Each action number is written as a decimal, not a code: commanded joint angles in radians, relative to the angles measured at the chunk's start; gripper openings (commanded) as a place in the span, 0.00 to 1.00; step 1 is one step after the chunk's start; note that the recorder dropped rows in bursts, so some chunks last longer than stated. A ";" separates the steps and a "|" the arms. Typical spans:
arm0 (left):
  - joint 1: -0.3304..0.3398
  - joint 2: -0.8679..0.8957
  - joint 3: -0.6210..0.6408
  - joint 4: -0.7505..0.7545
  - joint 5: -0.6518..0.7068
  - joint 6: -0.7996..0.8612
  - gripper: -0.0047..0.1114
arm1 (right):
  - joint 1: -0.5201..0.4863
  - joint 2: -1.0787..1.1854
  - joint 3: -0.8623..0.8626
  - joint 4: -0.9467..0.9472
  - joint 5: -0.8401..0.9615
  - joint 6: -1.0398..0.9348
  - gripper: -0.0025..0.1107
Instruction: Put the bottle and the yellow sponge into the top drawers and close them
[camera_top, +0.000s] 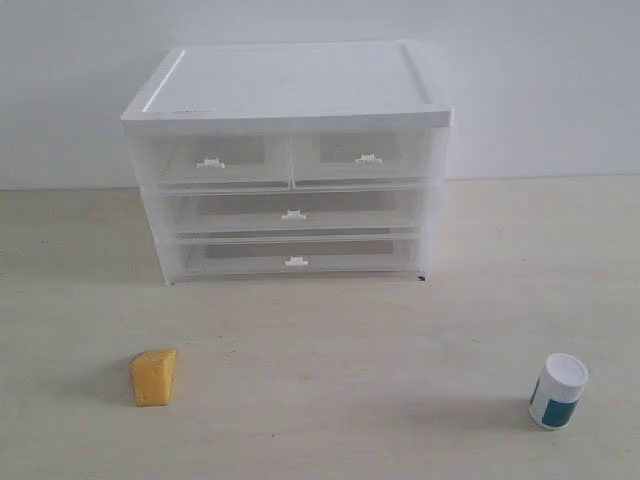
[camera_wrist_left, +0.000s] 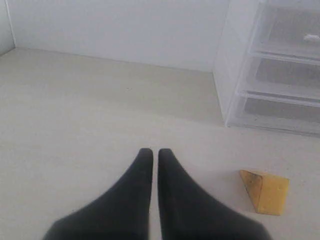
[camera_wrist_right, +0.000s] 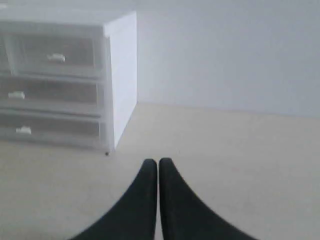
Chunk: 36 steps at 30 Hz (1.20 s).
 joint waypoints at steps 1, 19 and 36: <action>0.002 -0.004 0.004 -0.002 -0.007 -0.002 0.08 | -0.001 -0.005 -0.001 0.000 -0.192 0.021 0.02; 0.002 -0.004 0.004 -0.002 -0.007 -0.002 0.08 | -0.001 0.486 -0.304 -0.103 -0.603 0.394 0.02; 0.002 -0.004 0.004 -0.002 -0.007 -0.002 0.08 | 0.286 1.240 -0.304 0.191 -0.966 0.111 0.02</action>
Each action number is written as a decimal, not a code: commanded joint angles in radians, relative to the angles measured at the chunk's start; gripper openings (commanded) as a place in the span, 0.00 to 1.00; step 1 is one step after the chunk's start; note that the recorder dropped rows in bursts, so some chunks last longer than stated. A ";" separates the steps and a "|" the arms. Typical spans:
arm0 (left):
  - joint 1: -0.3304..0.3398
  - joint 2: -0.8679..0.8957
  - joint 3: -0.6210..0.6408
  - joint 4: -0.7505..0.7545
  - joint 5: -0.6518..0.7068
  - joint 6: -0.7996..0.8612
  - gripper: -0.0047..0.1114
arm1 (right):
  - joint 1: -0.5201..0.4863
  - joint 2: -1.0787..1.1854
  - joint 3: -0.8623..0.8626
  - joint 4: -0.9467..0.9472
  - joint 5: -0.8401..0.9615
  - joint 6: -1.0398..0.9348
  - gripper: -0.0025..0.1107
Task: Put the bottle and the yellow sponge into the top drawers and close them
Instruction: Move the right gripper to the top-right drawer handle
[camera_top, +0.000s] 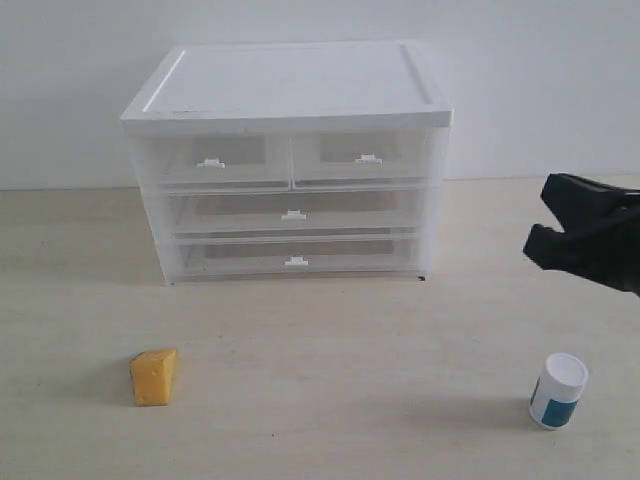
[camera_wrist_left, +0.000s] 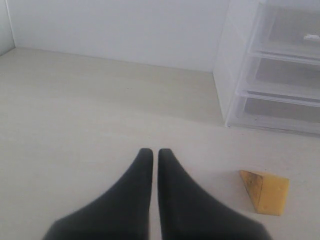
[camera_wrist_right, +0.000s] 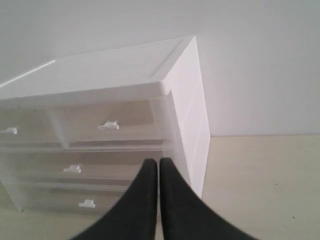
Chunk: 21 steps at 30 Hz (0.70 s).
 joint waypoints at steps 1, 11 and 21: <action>0.002 -0.004 0.004 -0.002 -0.007 -0.002 0.08 | 0.153 0.091 -0.005 0.275 -0.131 -0.199 0.02; 0.002 -0.004 0.004 -0.002 -0.007 -0.002 0.08 | 0.489 0.364 -0.022 0.589 -0.469 -0.283 0.02; 0.002 -0.004 0.004 -0.002 -0.007 -0.002 0.08 | 0.522 0.579 -0.231 0.591 -0.469 -0.303 0.02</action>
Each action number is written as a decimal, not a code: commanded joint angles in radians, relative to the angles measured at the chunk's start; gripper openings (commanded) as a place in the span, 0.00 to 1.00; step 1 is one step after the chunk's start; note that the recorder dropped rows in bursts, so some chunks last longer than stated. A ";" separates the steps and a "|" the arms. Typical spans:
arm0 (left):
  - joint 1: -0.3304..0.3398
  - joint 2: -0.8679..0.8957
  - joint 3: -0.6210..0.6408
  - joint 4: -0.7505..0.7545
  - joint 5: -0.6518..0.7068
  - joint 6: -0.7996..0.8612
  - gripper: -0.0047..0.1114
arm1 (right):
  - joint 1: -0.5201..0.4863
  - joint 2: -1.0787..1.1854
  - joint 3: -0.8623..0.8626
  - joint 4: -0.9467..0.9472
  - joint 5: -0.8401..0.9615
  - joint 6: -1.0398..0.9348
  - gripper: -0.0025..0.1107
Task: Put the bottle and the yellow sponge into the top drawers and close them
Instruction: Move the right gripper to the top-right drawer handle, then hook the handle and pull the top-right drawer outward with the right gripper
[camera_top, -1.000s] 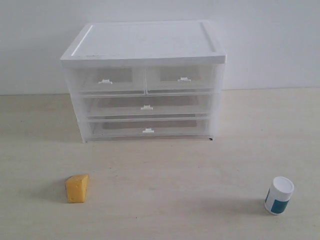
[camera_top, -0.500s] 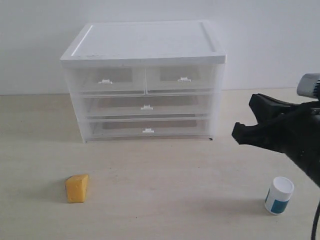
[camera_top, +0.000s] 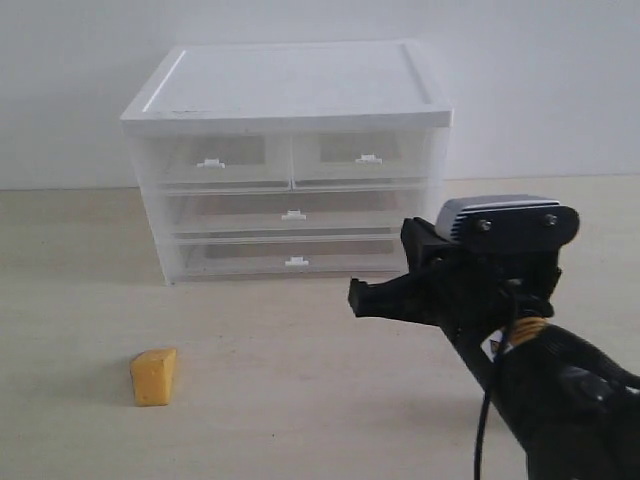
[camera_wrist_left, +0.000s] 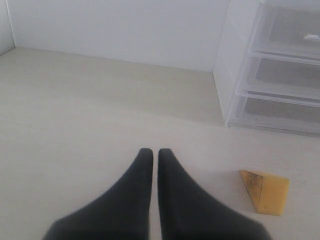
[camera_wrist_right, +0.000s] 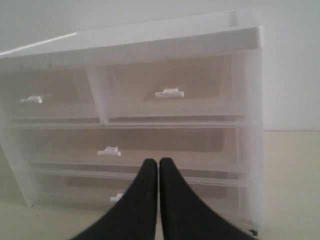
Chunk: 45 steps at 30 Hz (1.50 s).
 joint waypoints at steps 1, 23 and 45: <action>0.002 -0.004 0.004 -0.002 -0.007 -0.002 0.08 | 0.002 0.067 -0.088 0.007 -0.020 -0.024 0.02; 0.002 -0.004 0.004 -0.002 -0.007 -0.002 0.08 | -0.059 0.227 -0.356 0.055 -0.020 -0.089 0.62; 0.002 -0.004 0.004 -0.002 -0.007 -0.002 0.08 | -0.128 0.341 -0.522 0.112 0.024 -0.241 0.59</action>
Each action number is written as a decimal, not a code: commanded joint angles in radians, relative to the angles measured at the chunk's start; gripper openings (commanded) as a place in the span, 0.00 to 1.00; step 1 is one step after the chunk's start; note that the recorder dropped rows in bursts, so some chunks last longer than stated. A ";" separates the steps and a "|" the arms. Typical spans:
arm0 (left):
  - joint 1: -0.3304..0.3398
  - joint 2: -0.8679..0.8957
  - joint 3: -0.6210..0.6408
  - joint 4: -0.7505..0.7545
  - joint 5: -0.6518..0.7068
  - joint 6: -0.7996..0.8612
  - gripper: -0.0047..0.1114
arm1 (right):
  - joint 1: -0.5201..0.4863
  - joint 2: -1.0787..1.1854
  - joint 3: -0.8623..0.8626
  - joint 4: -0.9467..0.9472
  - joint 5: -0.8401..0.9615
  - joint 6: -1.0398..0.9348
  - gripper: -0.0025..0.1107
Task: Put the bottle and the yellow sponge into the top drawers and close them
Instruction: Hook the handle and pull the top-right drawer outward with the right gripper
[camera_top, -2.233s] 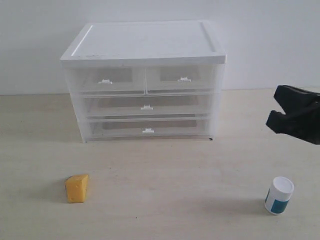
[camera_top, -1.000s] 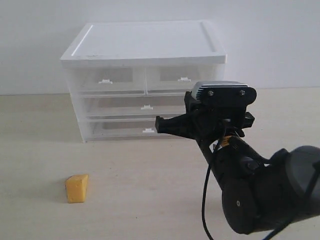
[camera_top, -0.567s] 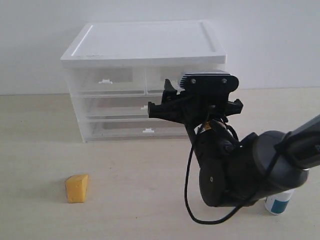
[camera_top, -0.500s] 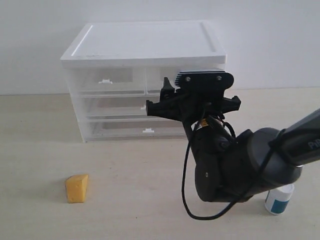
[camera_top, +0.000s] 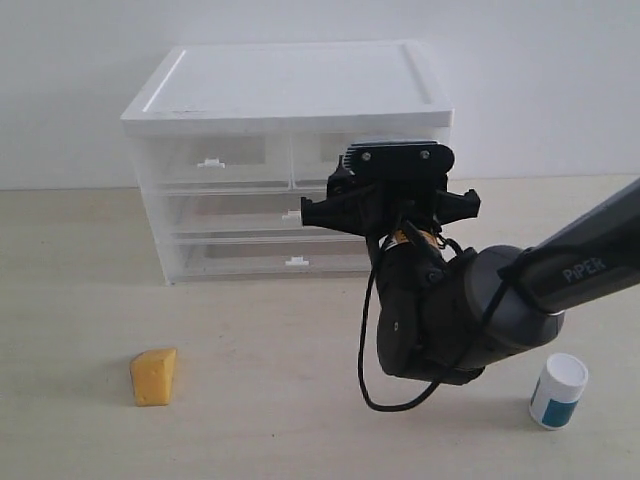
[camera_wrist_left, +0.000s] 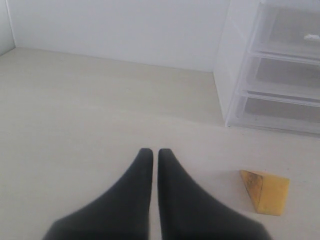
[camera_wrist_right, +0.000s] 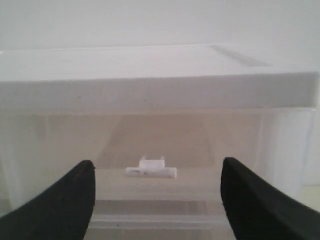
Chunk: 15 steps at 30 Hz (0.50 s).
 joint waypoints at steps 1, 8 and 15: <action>0.002 -0.004 0.004 -0.002 -0.007 -0.002 0.08 | -0.036 -0.001 -0.005 -0.049 0.007 0.030 0.59; 0.002 -0.004 0.004 -0.002 -0.007 -0.002 0.08 | -0.051 0.005 -0.068 -0.072 0.090 0.027 0.59; 0.002 -0.004 0.004 -0.002 -0.007 -0.002 0.08 | -0.051 0.046 -0.121 -0.055 0.107 -0.026 0.59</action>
